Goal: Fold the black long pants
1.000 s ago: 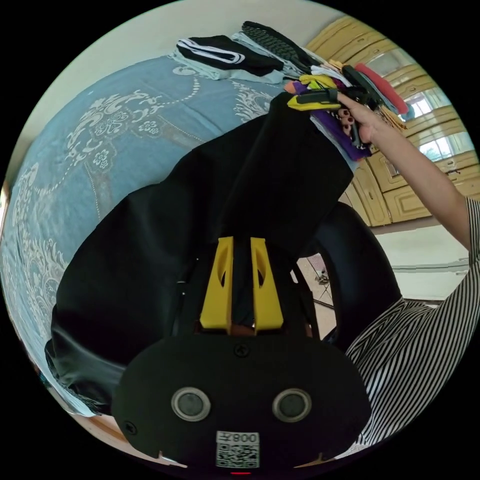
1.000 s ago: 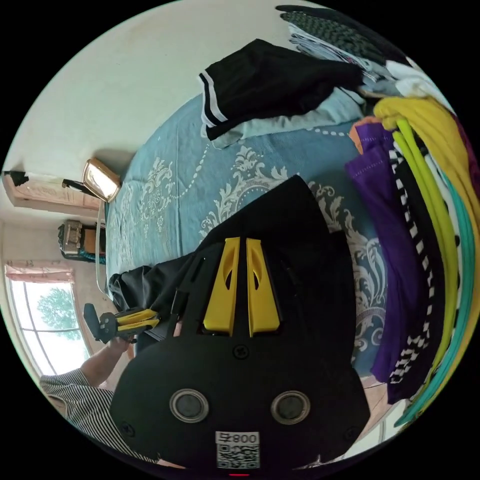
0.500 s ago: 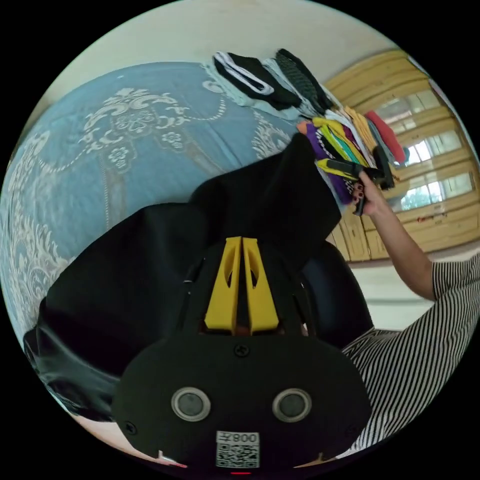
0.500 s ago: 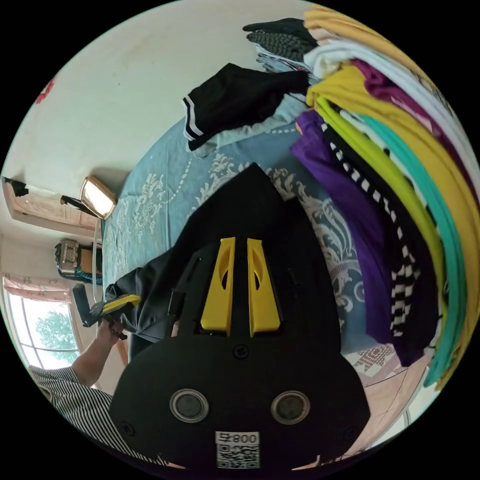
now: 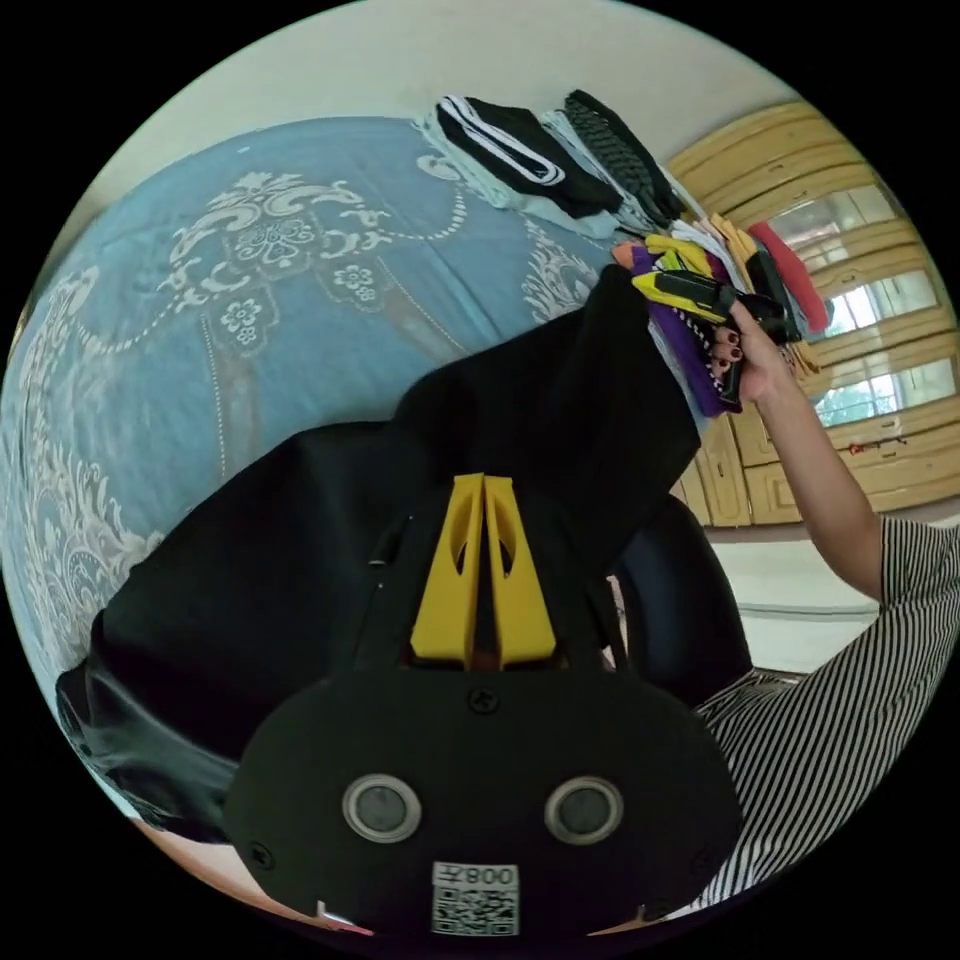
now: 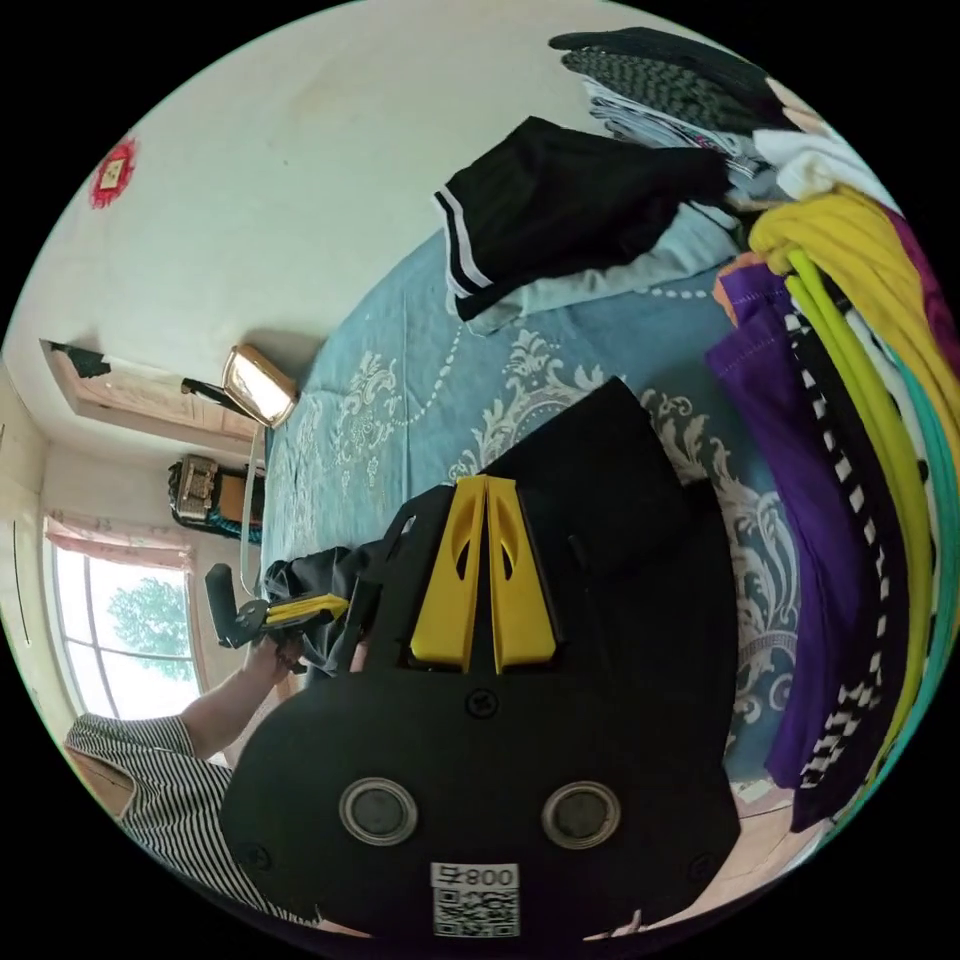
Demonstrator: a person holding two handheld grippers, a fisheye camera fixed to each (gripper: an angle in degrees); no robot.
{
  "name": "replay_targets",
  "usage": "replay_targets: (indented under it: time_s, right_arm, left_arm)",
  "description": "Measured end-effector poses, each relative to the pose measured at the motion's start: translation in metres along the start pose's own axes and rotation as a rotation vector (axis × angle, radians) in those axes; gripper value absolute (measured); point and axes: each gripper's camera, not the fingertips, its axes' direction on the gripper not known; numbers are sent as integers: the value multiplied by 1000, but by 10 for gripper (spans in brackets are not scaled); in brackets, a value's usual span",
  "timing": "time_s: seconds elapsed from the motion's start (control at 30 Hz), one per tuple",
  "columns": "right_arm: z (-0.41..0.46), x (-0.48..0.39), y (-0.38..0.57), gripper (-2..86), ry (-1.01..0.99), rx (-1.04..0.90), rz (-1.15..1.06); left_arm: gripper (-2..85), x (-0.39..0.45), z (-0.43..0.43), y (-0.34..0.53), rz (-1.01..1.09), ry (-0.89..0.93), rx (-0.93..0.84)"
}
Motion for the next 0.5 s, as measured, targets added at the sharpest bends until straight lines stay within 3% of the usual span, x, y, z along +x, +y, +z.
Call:
replay_targets:
  time_s: [0.1,0.3,0.5]
  right_arm:
    - [-3,16,18,34,74,17,28]
    - [7,70,52,67,13,45,207]
    - [26,79,33,13,-32,17,201]
  left_arm:
    - [40,26,11,-3,135,34,-50]
    - [38,65,52,2,307,-182,-146]
    - [8,37,43,-6,193,-90,-141]
